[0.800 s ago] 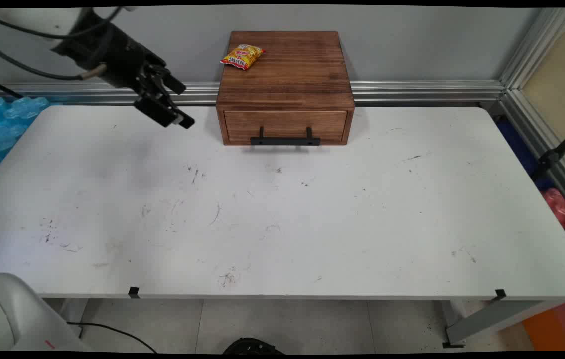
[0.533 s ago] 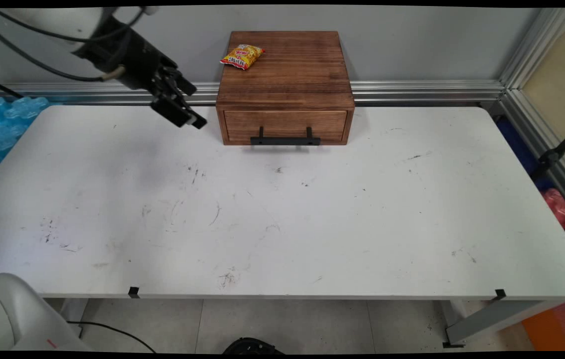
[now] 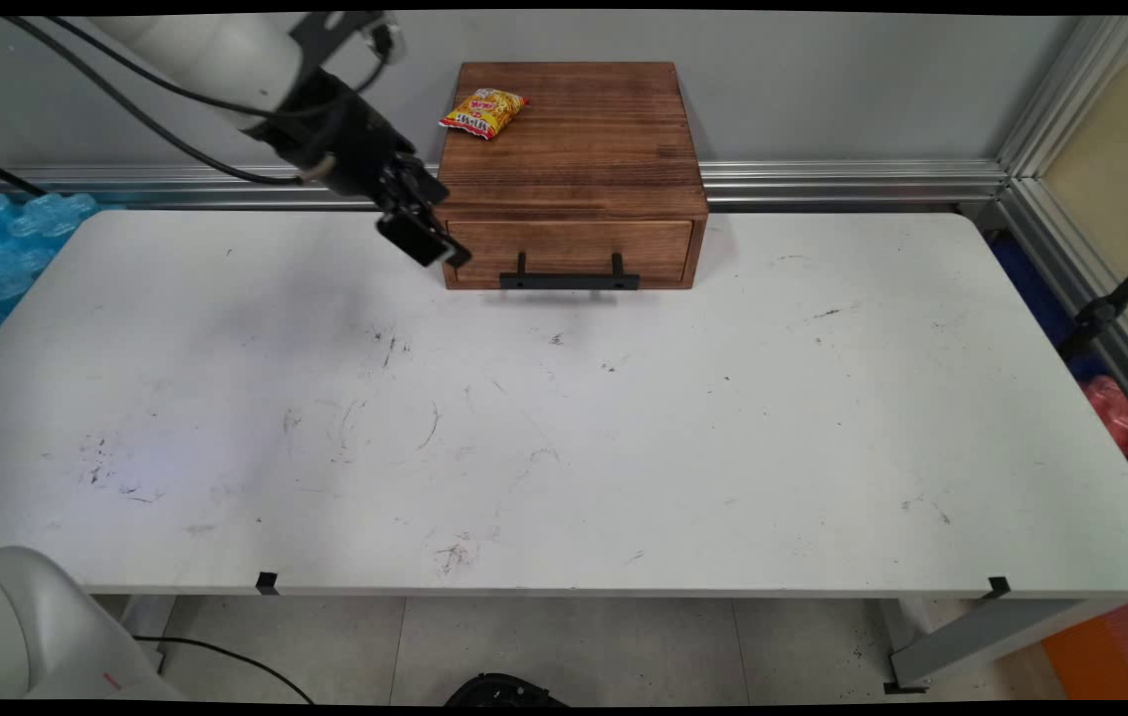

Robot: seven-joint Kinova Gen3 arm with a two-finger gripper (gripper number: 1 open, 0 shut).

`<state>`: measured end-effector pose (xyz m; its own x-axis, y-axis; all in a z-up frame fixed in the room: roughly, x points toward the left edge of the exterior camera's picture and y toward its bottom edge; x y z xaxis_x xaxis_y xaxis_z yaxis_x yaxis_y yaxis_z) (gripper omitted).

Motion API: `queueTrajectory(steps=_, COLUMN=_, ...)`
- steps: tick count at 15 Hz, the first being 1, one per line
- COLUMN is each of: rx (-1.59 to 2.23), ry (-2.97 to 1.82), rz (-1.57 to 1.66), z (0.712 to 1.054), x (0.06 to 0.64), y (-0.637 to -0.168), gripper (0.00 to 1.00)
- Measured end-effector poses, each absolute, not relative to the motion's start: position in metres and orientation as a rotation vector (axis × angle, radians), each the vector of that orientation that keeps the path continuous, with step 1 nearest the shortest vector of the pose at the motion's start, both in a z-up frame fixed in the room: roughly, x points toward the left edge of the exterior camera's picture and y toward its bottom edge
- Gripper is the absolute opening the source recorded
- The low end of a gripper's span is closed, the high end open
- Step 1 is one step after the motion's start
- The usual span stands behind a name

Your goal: Open the drawer

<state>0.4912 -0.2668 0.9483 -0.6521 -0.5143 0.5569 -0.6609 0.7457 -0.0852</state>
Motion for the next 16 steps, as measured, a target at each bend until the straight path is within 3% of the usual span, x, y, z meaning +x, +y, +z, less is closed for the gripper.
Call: queueTrajectory(steps=16, rx=0.786, ry=-2.457, rz=0.502, z=0.863, x=0.426, y=-0.348, gripper=1.00)
